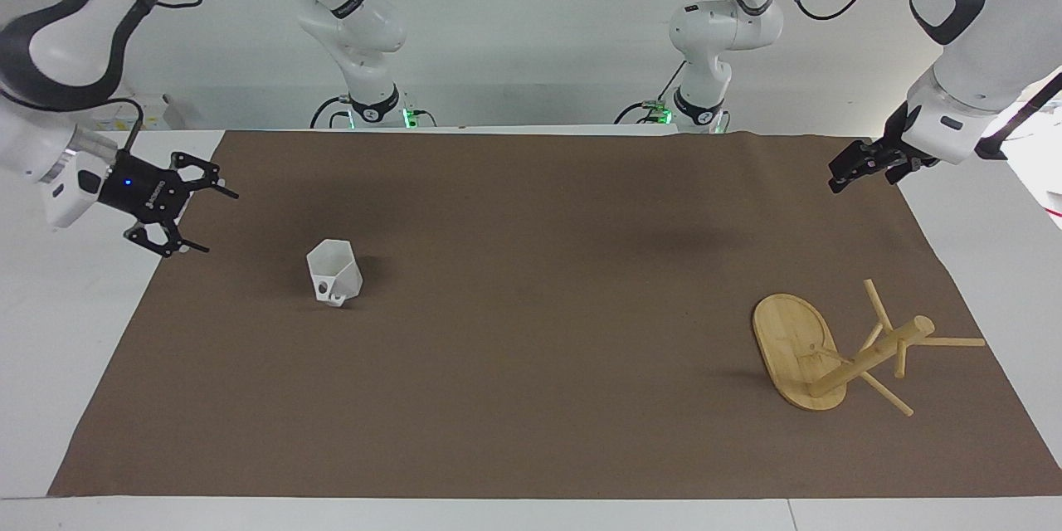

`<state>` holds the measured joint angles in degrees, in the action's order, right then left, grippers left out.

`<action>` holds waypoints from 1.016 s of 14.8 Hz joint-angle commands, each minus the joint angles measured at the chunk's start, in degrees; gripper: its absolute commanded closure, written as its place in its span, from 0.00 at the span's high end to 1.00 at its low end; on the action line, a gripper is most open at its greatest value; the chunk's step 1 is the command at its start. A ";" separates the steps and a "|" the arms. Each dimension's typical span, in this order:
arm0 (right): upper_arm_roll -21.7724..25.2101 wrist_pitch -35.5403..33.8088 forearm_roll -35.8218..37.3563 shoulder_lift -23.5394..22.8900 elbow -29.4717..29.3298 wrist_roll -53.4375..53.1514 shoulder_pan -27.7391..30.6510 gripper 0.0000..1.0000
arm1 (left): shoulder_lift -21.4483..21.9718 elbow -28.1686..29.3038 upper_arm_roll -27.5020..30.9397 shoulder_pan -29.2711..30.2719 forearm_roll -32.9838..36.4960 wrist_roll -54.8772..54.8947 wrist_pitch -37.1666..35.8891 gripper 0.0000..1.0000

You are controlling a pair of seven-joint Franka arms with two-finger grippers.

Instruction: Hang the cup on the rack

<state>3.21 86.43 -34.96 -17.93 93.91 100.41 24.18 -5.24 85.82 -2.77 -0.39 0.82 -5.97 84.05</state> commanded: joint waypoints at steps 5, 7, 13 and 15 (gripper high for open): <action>-0.66 -0.12 -16.53 -3.95 15.66 34.65 4.64 1.00 | 1.45 1.72 -0.13 0.57 -0.38 0.16 0.50 1.00; -0.66 -0.03 -19.25 -5.61 17.61 38.00 4.30 1.00 | 1.37 1.63 -0.13 0.57 -0.38 0.16 0.50 1.00; -0.84 1.98 -23.66 -9.05 17.79 39.77 2.27 1.00 | 1.37 1.72 -0.13 0.57 -0.38 0.16 0.50 1.00; -1.19 2.08 -25.67 -11.15 17.97 41.17 1.57 1.00 | 1.37 1.63 -0.13 0.57 -0.38 0.16 0.50 1.00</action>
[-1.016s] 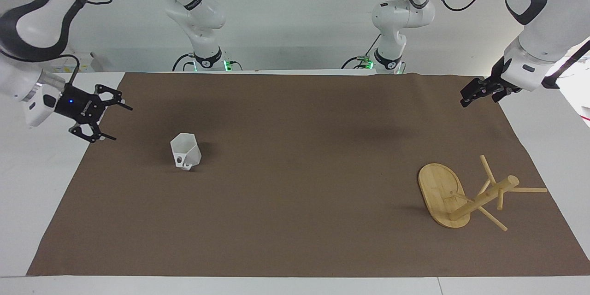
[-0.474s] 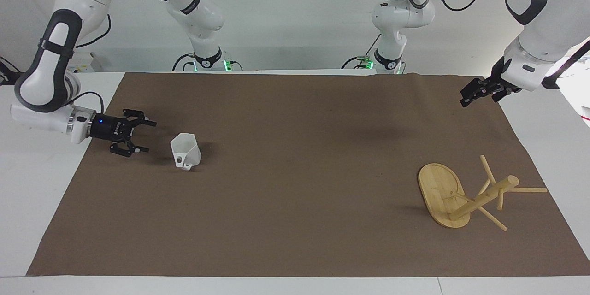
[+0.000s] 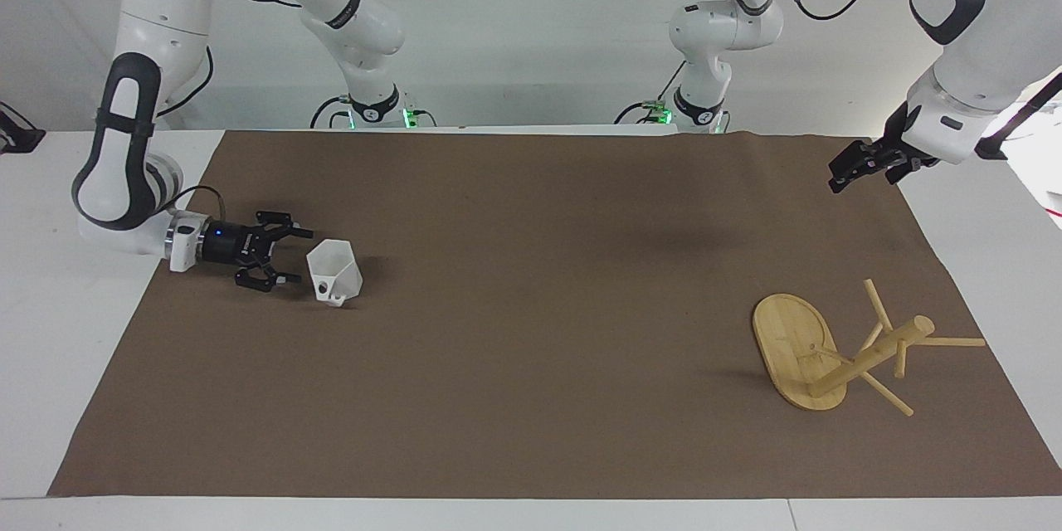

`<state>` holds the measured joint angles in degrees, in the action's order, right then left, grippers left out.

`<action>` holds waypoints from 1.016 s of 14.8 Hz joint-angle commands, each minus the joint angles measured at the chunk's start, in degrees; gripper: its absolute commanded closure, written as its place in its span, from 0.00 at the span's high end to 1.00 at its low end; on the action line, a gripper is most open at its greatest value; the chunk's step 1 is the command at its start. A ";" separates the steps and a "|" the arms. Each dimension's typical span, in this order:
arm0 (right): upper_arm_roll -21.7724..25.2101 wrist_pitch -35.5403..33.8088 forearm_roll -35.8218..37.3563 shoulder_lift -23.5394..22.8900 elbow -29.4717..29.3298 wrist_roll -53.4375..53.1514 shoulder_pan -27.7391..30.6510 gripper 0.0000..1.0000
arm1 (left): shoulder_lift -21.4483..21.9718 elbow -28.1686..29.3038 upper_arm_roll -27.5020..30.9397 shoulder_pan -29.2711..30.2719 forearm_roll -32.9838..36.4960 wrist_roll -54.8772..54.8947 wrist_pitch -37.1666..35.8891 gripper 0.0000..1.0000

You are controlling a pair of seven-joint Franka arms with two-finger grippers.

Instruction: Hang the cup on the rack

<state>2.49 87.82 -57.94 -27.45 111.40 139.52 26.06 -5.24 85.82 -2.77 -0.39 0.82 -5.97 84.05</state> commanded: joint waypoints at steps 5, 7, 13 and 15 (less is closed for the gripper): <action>-0.38 2.27 -5.24 -2.79 0.48 3.83 -2.76 1.00 | 1.37 1.63 -0.13 0.57 -0.38 0.16 0.50 1.00; -0.47 2.36 -5.34 -2.79 0.48 3.74 -2.85 1.00 | 1.37 1.63 -0.13 0.57 -0.38 0.16 0.50 1.00; -0.56 2.27 -5.51 -2.61 1.98 5.41 -3.03 1.00 | 1.37 1.72 -0.13 0.57 -0.38 0.16 0.59 1.00; -0.64 2.18 -5.51 -2.52 2.24 6.55 -3.03 1.00 | 1.37 1.72 -0.13 0.57 -0.38 0.16 0.59 1.00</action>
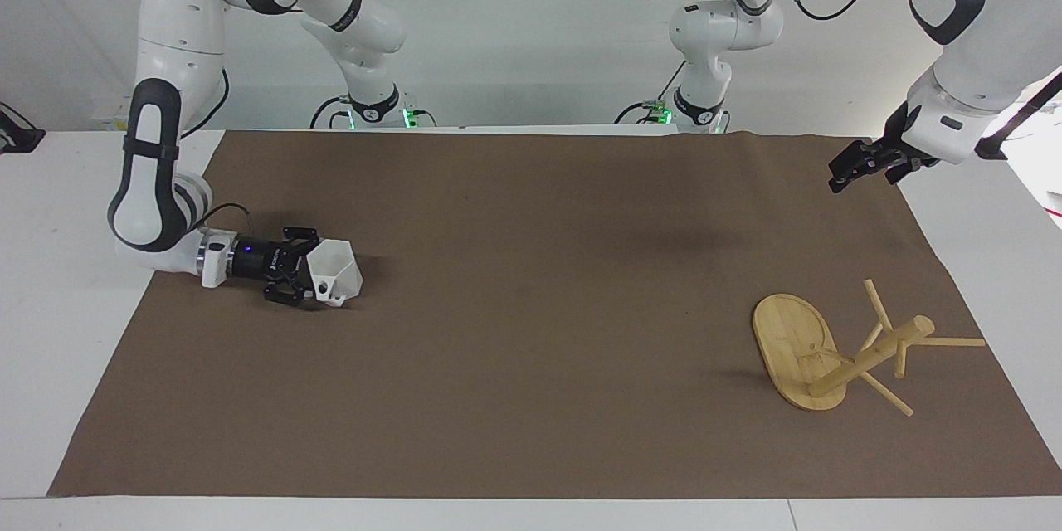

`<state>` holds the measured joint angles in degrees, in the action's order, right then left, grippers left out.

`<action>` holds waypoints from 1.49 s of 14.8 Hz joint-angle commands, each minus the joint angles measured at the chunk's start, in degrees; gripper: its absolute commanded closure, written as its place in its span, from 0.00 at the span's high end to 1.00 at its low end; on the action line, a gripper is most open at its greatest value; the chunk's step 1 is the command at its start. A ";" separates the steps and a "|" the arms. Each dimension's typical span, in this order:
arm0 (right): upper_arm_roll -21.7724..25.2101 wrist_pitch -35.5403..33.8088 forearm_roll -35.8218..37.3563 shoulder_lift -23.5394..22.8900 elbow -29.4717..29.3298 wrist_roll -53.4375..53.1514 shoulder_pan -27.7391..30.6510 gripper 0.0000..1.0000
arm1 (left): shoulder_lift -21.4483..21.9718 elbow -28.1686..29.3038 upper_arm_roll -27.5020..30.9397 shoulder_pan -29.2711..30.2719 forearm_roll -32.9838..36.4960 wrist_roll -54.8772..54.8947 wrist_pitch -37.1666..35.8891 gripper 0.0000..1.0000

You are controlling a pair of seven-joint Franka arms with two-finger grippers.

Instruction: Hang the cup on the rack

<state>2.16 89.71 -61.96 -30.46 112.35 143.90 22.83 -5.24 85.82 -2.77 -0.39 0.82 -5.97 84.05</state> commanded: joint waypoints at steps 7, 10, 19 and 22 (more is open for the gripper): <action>-0.31 0.47 -4.22 0.75 2.35 3.40 -3.05 1.00 | 1.46 1.63 -0.21 -0.13 -0.38 0.08 0.59 1.00; -0.31 0.56 -4.31 0.84 3.04 3.40 -3.05 1.00 | 1.37 1.72 -0.13 0.57 -0.38 0.08 0.50 1.00; -0.49 -0.15 -4.31 3.64 2.78 -1.68 -7.26 0.13 | 1.28 1.46 -0.21 -0.05 -0.12 0.25 1.29 1.00; -1.10 0.20 -8.95 7.07 2.70 -9.49 -13.22 0.13 | 1.28 1.55 -0.30 -0.39 -0.12 -0.01 1.90 1.00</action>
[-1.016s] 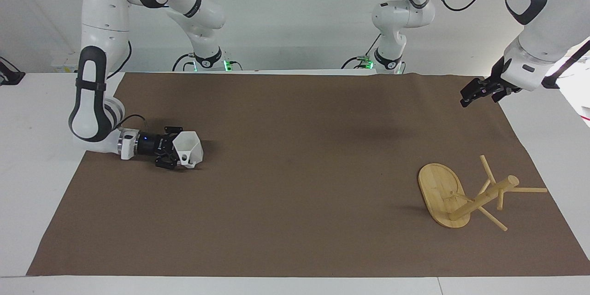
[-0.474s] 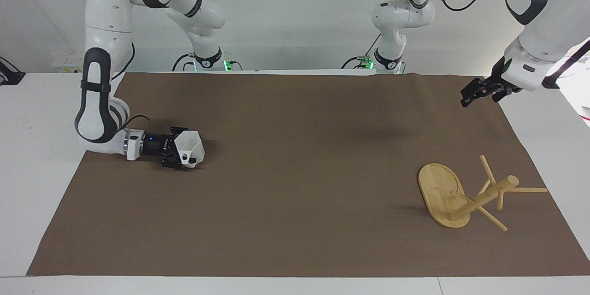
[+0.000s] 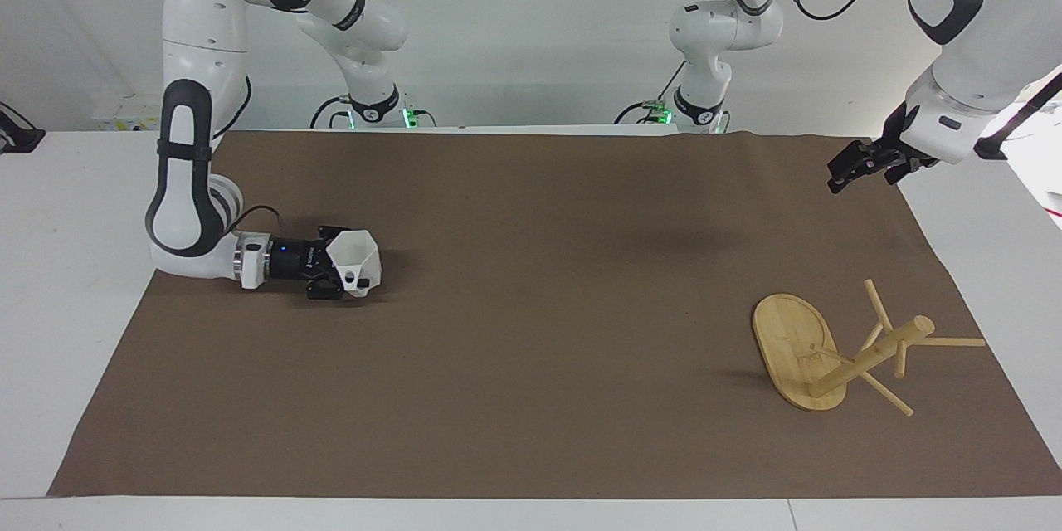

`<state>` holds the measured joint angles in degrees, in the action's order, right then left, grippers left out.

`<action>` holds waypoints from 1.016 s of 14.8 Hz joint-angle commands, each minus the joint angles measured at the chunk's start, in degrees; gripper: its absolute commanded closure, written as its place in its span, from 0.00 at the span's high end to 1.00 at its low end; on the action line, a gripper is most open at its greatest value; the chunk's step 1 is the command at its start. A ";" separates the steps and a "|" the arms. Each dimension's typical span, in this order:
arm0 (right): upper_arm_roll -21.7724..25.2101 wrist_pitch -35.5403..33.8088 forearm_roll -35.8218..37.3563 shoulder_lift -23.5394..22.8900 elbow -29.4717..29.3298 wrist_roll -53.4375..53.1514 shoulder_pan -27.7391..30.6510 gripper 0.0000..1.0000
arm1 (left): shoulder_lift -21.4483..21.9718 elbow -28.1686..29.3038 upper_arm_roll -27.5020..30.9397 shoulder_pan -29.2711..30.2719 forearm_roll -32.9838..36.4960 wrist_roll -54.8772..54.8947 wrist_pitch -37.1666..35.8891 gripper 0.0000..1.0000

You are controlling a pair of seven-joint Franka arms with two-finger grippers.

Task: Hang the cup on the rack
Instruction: 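Lift the cup with the right gripper while the left gripper approaches, then grasp the cup with the left gripper from the right gripper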

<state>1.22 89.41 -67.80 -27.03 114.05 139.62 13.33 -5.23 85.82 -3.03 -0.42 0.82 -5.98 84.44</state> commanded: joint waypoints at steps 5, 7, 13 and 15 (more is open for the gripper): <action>-0.16 8.04 -17.00 5.06 0.73 -11.90 -17.95 0.13 | 0.93 1.20 -0.57 -8.25 0.84 -11.47 4.07 1.00; -0.25 14.27 -18.33 5.24 -1.72 -13.31 -23.15 0.13 | 1.19 1.54 -0.57 -16.07 2.77 -20.26 6.08 1.00; -0.25 29.48 -21.24 11.21 -2.08 -23.94 -33.70 0.14 | -2.58 0.85 -0.66 -28.40 1.73 -36.28 11.44 1.00; -0.25 32.31 -21.32 11.83 -2.17 -25.18 -35.56 0.14 | -4.51 0.32 -0.75 -30.07 1.64 -39.88 13.99 1.00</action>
<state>0.65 119.74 -88.11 -16.65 111.06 116.06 -21.02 -7.88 86.07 -4.63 -28.93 2.16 -43.00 95.62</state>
